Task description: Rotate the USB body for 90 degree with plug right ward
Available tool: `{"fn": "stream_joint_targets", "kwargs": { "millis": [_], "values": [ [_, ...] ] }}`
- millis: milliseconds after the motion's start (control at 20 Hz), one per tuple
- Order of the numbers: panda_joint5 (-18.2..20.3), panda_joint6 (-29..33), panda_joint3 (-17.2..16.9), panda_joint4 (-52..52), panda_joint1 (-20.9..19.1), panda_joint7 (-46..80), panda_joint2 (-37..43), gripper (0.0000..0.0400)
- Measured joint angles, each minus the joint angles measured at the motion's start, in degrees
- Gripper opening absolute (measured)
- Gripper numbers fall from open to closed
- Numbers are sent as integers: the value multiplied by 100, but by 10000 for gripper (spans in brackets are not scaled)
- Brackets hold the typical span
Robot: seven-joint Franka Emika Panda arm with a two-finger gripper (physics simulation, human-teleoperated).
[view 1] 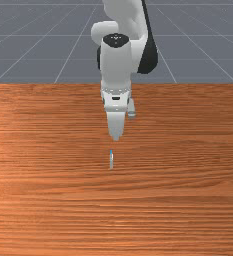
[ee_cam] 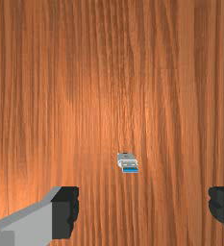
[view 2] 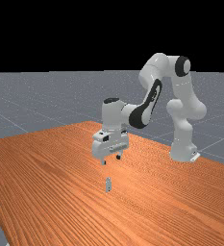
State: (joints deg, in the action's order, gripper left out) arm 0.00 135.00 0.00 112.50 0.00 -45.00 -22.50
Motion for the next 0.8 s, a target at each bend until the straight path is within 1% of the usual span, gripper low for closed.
{"fn": "stream_joint_targets", "kwargs": {
  "millis": [50,100,150,200,250,300,400,650,700,800],
  "values": [
    [0,0,0,0,0,0,0,243],
    [0,0,0,0,0,0,0,148],
    [0,0,0,0,0,0,0,90],
    [0,0,0,0,0,0,0,54],
    [0,0,0,0,0,0,0,33],
    [1,0,3,0,-13,-52,0,20],
    [3,0,-1,-1,-39,-107,0,7],
    [-173,9,-128,-10,-62,-85,-17,1],
    [-17,1,-26,-30,-250,-673,-28,0],
    [7,-16,-67,-78,-430,-997,-59,0]
  ]
}}
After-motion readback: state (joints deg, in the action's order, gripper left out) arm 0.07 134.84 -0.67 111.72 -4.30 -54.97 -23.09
